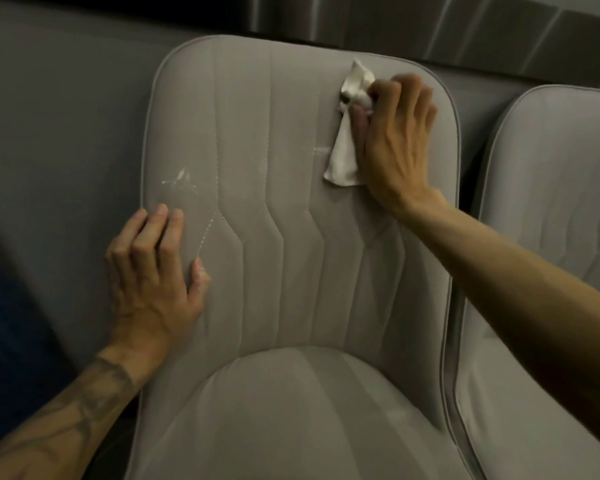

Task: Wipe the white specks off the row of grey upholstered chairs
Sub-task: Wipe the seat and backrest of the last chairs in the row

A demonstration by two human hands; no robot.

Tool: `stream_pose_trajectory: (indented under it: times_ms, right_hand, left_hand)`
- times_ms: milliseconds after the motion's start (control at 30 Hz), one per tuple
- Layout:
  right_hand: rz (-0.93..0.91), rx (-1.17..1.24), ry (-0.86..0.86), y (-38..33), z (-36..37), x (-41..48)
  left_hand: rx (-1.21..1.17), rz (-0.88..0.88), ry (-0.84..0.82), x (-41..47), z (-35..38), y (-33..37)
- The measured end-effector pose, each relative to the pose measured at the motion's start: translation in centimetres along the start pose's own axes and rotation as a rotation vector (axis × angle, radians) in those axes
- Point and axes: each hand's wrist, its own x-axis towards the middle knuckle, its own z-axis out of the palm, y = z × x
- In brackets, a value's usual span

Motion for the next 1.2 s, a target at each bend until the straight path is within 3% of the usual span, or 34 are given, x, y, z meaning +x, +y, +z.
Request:
stream_pose_trajectory:
  times_ms: [100, 200, 267, 367, 467, 567, 633, 700, 767, 867, 1000, 1067, 1133, 1200]
  right_hand:
    - [0.077, 0.044, 0.005, -2.0, 0.5, -3.1]
    - [-0.165, 0.022, -0.136, -1.6, -0.2, -4.6]
    - [-0.279, -0.025, -0.099, -0.3, -0.2, -1.6]
    - [-0.123, -0.047, 0.034, 0.1, 0.7, 1.5]
    - [0.009, 0.027, 0.059, -2.3, 1.5, -2.5]
    - [-0.286, 0.047, -0.114, -3.0, 0.8, -7.3]
    - [-0.433, 0.013, -0.123, -1.8, 0.5, -5.4]
    - [-0.367, 0.003, -0.031, -1.3, 0.8, -1.6]
    - [-0.139, -0.003, 0.085, -1.5, 1.3, 1.5]
    - [0.066, 0.058, 0.102, -3.5, 2.2, -1.3]
    - [-0.293, 0.09, -0.133, -3.9, 1.4, -9.3]
    - [-0.458, 0.045, -0.165, -2.4, 1.0, -8.0]
    - [-0.411, 0.031, -0.074, -1.3, 1.5, -4.2]
    - [-0.216, 0.033, 0.043, -1.0, 1.9, -1.3]
  left_hand:
    - [0.015, -0.003, 0.003, 0.0, 0.0, 0.1]
    - [0.019, -0.006, -0.002, -0.1, -0.1, 0.2]
    - [0.027, -0.006, -0.002, 0.0, -0.1, 0.3]
    - [0.027, -0.001, -0.013, 0.1, -0.2, 0.3]
    - [0.028, -0.006, -0.014, 0.1, -0.3, 0.4]
    - [0.027, -0.009, -0.023, 0.1, -0.3, 0.4]
    - [0.029, -0.016, -0.027, 0.1, -0.3, 0.5]
    - [0.029, -0.012, -0.03, 0.1, -0.2, 0.4]
    - [0.037, -0.011, -0.026, 0.0, -0.2, 0.4]
    - [0.038, -0.004, -0.011, -0.1, -0.2, 0.5]
    - [0.043, -0.003, -0.004, 0.2, -0.1, 0.7]
    - [0.038, -0.003, -0.011, 0.2, -0.2, 0.7]
    - [0.037, -0.002, -0.014, 0.2, -0.1, 0.7]
    - [0.036, -0.006, -0.014, 0.1, 0.0, 0.6]
